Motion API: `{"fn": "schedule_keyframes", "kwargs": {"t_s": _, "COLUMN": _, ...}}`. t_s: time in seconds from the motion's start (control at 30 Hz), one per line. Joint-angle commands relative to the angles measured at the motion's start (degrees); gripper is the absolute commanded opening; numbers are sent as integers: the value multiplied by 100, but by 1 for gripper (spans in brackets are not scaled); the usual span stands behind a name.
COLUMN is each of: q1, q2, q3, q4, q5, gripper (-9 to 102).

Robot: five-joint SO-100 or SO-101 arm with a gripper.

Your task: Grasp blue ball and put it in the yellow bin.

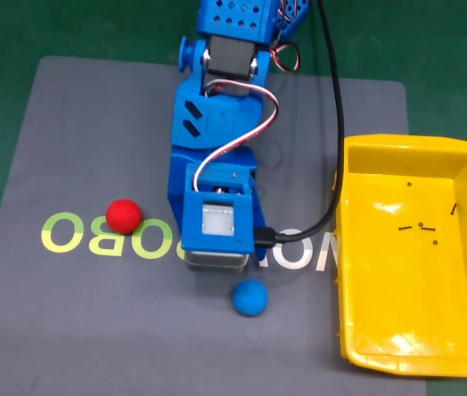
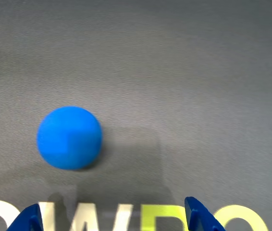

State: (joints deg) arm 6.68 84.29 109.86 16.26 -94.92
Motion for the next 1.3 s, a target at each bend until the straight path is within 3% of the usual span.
{"fn": "schedule_keyframes", "kwargs": {"t_s": 0.0, "q1": -97, "q2": -9, "q3": -448, "q4": -105, "q5": 97, "gripper": 33}}
{"fn": "schedule_keyframes", "kwargs": {"t_s": 0.77, "q1": -431, "q2": -1204, "q3": -1529, "q4": -97, "q5": 369, "gripper": 32}}
{"fn": "schedule_keyframes", "kwargs": {"t_s": 1.27, "q1": -492, "q2": -1705, "q3": -2030, "q4": -88, "q5": 439, "gripper": 25}}
